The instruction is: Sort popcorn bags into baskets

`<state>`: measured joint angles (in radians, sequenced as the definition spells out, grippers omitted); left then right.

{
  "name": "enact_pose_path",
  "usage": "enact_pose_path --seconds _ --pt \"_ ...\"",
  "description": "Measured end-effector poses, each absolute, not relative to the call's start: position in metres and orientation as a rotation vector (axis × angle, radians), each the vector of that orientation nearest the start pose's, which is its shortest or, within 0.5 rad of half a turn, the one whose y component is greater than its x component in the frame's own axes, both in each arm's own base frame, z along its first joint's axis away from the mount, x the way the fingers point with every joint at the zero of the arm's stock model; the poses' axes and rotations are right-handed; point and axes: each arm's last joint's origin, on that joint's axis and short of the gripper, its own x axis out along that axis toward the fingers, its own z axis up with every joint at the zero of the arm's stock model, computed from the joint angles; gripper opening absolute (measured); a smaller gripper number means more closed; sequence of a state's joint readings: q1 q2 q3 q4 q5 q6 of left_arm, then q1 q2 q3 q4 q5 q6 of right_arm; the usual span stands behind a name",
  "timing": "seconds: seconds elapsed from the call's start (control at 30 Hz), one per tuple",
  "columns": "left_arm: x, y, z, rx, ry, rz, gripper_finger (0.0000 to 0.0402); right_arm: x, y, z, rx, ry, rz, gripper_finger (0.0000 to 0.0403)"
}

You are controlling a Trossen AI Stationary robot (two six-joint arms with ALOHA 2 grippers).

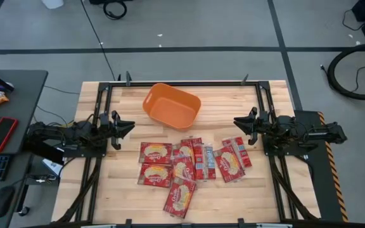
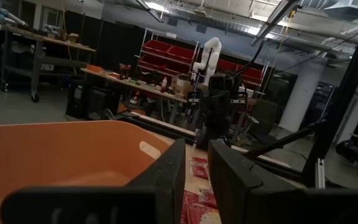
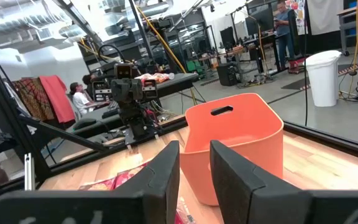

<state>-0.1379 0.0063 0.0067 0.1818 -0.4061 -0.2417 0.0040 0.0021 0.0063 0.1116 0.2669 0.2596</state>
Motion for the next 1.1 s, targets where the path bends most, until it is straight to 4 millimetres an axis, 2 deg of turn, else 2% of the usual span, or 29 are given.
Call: enact_pose_path --seconds 0.3,0.6,0.97,1.1 --pt "0.094 -0.002 0.182 -0.307 -0.210 0.243 0.0073 0.096 -0.007 0.176 0.274 -0.149 -0.246 0.0094" --pt "0.095 -0.004 0.182 -0.610 -0.228 0.140 0.0073 0.096 -0.007 0.176 0.273 -0.148 -0.246 0.0094" --pt "0.096 -0.012 0.180 -0.545 -0.127 -0.129 0.0073 0.096 -0.007 0.176 0.273 -0.149 -0.246 0.0094" --pt "0.096 -0.012 0.181 -0.544 -0.142 -0.126 0.0073 0.096 -0.007 0.176 0.273 -0.149 -0.246 0.0094"
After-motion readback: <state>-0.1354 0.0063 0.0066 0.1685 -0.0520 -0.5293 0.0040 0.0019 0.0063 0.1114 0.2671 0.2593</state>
